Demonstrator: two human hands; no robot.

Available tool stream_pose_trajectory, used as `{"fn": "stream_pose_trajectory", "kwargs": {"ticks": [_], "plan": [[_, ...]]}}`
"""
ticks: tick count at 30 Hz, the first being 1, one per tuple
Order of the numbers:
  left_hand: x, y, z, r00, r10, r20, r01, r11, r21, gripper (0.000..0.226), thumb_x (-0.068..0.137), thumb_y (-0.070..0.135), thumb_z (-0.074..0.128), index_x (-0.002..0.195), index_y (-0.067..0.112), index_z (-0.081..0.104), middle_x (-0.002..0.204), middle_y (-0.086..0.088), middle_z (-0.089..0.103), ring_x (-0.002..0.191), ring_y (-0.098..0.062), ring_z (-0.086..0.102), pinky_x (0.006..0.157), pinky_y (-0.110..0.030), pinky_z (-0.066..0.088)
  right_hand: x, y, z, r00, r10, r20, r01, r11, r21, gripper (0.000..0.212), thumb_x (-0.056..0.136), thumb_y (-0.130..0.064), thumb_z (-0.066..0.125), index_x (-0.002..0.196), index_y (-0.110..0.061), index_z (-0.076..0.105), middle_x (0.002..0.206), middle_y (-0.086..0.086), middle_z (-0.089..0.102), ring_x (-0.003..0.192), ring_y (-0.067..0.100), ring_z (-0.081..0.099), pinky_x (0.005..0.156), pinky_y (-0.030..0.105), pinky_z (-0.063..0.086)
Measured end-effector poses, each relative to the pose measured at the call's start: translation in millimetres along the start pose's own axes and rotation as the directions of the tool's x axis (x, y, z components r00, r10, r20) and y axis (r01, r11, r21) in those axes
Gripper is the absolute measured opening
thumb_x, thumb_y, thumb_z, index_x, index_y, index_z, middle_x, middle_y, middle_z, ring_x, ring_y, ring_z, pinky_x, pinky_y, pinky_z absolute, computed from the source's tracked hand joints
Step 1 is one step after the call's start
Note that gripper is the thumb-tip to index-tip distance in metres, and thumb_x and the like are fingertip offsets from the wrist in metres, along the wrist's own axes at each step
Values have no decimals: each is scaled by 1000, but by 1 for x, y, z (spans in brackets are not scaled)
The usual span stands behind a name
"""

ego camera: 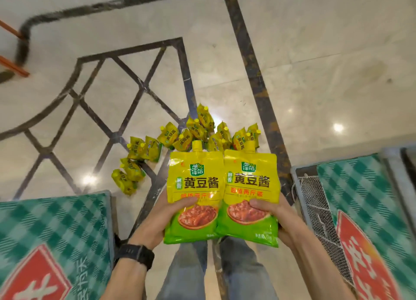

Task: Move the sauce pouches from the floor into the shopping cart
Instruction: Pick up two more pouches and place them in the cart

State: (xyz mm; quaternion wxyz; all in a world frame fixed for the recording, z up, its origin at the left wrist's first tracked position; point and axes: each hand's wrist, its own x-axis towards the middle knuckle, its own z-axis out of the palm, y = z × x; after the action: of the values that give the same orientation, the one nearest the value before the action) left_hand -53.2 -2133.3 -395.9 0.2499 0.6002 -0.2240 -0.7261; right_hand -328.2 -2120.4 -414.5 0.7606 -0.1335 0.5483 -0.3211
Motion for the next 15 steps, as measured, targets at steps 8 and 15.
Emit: {"fn": "stream_pose_trajectory", "kwargs": {"ticks": [8,15], "plan": [[-103,50,-11,994,108,32,-105,990,-95,117,33,41,101,138,20,53,120,-10,73,106,-32,72,78,-38,60,-101,-41,69,982,-158,-100,150,985,-83,99,35,-10,97,124,-5,55,105,19,74,86,33,74,62,38,59],[-159,65,-59,968,162,191,-141,983,-119,79,57,22,89,130,20,60,117,-11,75,105,-34,72,91,-47,55,-160,-17,122,976,-171,-134,166,985,-53,120,19,-18,101,129,-6,54,112,22,70,92,40,71,68,45,60]]}}
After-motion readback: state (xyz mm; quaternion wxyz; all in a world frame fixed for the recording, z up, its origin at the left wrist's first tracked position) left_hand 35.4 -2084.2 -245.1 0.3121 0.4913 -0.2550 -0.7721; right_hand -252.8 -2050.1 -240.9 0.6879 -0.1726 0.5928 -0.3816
